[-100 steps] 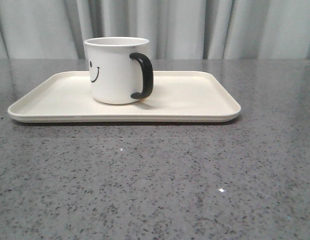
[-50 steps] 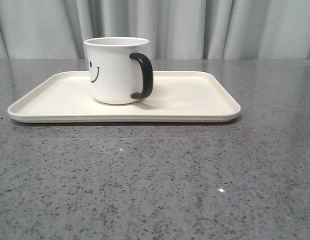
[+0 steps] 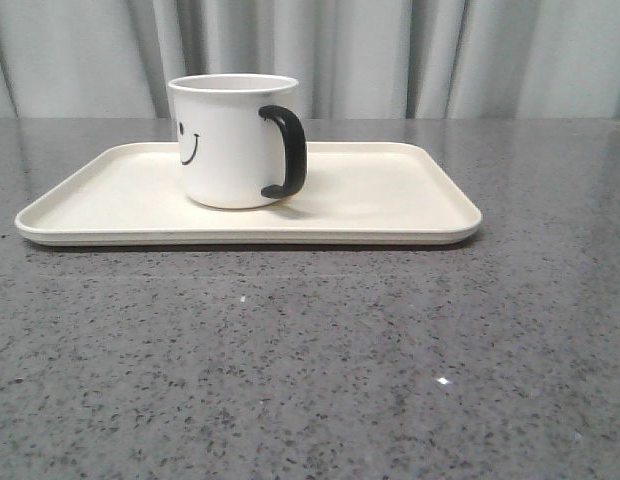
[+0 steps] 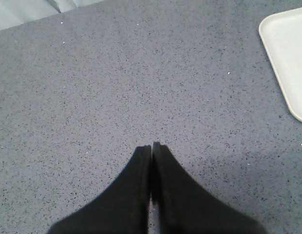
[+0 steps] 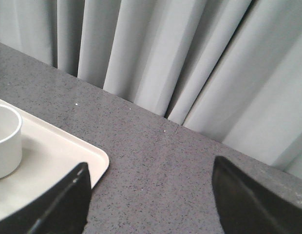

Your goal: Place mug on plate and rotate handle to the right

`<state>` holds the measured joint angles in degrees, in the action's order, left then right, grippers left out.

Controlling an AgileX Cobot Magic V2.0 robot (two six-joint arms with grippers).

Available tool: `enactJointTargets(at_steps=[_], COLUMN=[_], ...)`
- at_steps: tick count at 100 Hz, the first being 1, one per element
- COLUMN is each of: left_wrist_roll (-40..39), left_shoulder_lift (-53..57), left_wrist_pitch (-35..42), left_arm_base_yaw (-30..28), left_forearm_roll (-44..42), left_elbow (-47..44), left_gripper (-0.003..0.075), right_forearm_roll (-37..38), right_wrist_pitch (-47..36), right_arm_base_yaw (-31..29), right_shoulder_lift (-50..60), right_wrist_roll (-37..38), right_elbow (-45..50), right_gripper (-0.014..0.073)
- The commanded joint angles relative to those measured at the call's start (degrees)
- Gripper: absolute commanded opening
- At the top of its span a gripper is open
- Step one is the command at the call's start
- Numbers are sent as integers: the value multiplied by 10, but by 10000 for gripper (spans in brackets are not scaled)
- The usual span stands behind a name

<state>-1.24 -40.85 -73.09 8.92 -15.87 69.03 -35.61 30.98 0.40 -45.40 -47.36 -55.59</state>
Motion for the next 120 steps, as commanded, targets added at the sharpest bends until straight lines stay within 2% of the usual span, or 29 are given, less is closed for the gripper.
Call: enactJointTargets(at_steps=[1, 19, 43, 76, 98, 120], left_wrist_roll=[-7, -7, -7, -7, -7, -7], left_shoulder_lift=[-1, -1, -1, -1, -1, -1], left_wrist_pitch=[42, 48, 56, 54, 51, 50], left_arm_base_yaw=[-3, -3, -3, -3, -3, -3], left_forearm_roll=[-10, -10, -9, -8, -7, -7], left_elbow=[3, 0, 0, 0, 0, 0], left_gripper=[-20, -20, -20, -20, -20, -20], right_forearm_roll=[-16, -18, -45, -79, -77, -77], right_wrist_pitch=[-32, -11, 117, 205, 222, 228], right_arm_base_yaw=[-1, -1, 9, 112, 173, 199], right_shoulder_lift=[-2, -43, -155, -331, -423, -488], right_wrist_roll=[-3, -3, -3, -3, -3, -3], right_elbow=[-18, -65, -234, -435, -488, -491], right_gripper=[525, 525, 525, 525, 525, 525])
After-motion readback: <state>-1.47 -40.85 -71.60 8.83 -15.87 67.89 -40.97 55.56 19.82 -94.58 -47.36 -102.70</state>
